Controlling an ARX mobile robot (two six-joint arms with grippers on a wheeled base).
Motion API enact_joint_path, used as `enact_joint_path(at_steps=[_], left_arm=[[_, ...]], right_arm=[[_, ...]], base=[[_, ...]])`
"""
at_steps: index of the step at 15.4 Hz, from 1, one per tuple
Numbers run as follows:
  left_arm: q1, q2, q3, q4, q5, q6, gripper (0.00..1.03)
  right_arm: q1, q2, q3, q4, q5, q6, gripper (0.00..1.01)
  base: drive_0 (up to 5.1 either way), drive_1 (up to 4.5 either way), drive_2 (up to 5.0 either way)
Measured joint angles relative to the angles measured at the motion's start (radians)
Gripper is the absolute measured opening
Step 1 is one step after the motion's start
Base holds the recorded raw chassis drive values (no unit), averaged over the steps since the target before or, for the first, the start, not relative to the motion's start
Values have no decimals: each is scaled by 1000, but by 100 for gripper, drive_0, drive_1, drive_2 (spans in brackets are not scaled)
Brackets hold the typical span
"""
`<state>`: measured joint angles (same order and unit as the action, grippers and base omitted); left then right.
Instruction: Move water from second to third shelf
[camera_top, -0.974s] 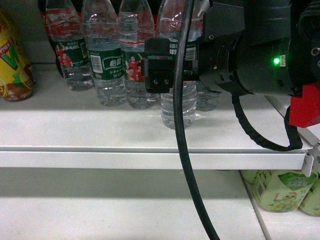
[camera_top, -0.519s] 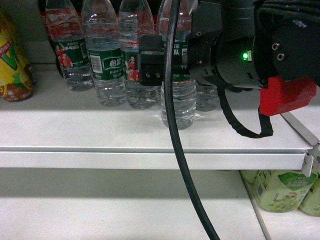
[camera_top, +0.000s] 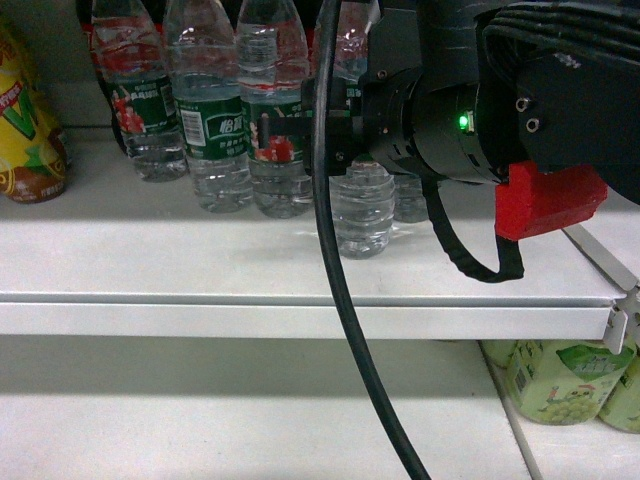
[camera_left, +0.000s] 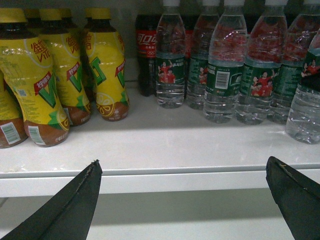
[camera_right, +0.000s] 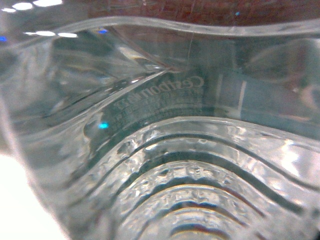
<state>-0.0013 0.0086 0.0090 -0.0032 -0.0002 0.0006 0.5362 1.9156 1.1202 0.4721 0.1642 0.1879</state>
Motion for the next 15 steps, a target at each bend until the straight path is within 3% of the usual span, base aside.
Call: enact_joint_path(at_steps=[2,9,15], left_arm=[[0,0,0,0,0,0,98],[0,0,0,0,0,0,98],[0,0,0,0,0,0,98]], right_arm=[[0,-21,-21,-1,-10,-2,42],[-21,-208,-234,8,-80,15,41],[-150,-498,-503,32,-120,28,41]], base=[[0,0,0],[0,0,0],[0,0,0]])
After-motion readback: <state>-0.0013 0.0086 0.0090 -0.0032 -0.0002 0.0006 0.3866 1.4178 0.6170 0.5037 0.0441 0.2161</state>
